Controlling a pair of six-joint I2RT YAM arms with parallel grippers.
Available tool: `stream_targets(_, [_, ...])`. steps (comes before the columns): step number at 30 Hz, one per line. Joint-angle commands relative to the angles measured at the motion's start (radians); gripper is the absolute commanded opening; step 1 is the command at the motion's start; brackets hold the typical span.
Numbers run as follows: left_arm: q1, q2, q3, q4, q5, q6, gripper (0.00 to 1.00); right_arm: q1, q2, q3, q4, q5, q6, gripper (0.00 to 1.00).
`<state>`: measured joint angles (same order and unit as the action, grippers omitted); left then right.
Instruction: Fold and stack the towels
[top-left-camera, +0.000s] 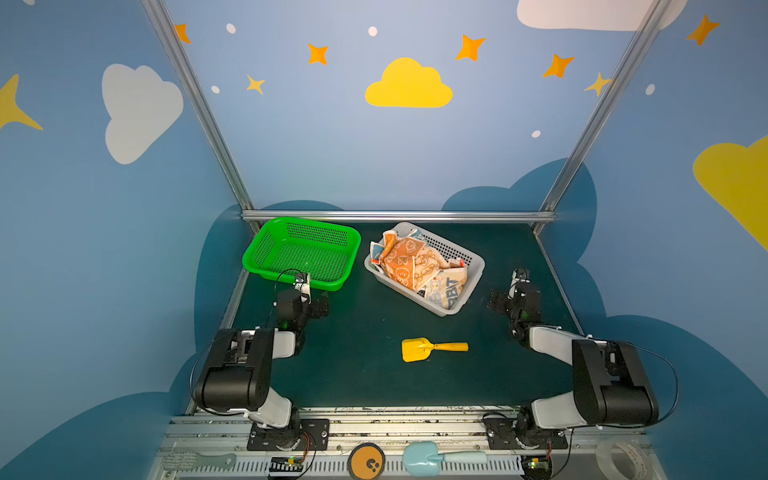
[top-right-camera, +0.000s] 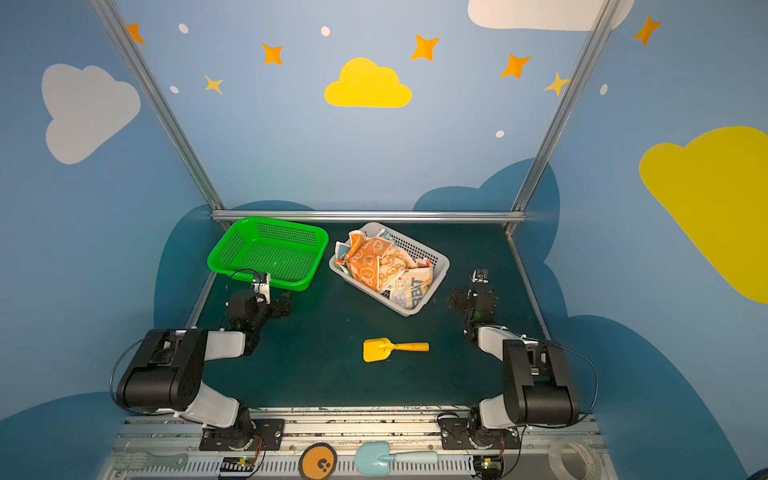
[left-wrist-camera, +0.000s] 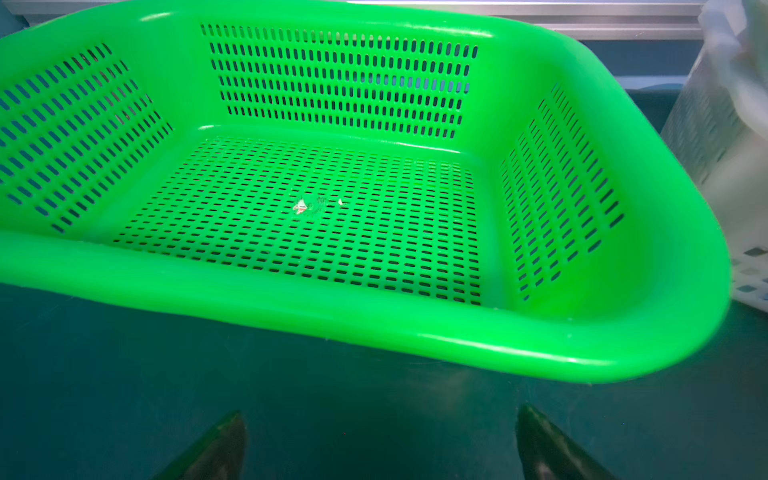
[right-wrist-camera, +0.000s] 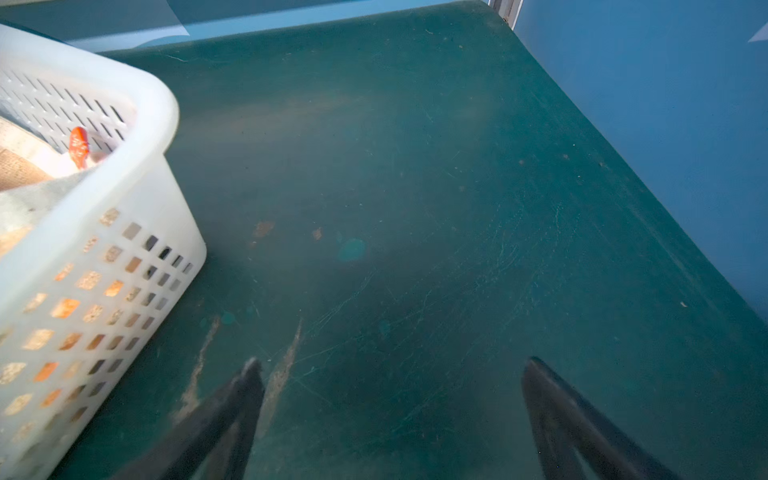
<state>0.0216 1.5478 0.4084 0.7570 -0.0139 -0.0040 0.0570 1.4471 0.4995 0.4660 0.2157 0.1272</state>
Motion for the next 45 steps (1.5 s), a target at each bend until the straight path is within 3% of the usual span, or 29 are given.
stream_targets(1, [0.004,-0.022,0.009,0.003,0.014,0.007,1.00,0.004,-0.005,0.013,-0.009,0.004,0.009,0.96])
stream_targets(32, [0.005,-0.022,0.010,0.003,0.014,0.006,1.00,0.004,-0.004,0.012,-0.008,0.004,0.008,0.96])
stream_targets(40, [0.039,-0.023,0.006,0.010,0.083,-0.008,1.00,0.004,-0.004,0.012,-0.009,0.003,0.009,0.96])
stream_targets(45, [0.024,-0.035,-0.004,0.020,0.032,-0.008,1.00,0.006,-0.011,0.008,0.001,0.014,-0.004,0.96])
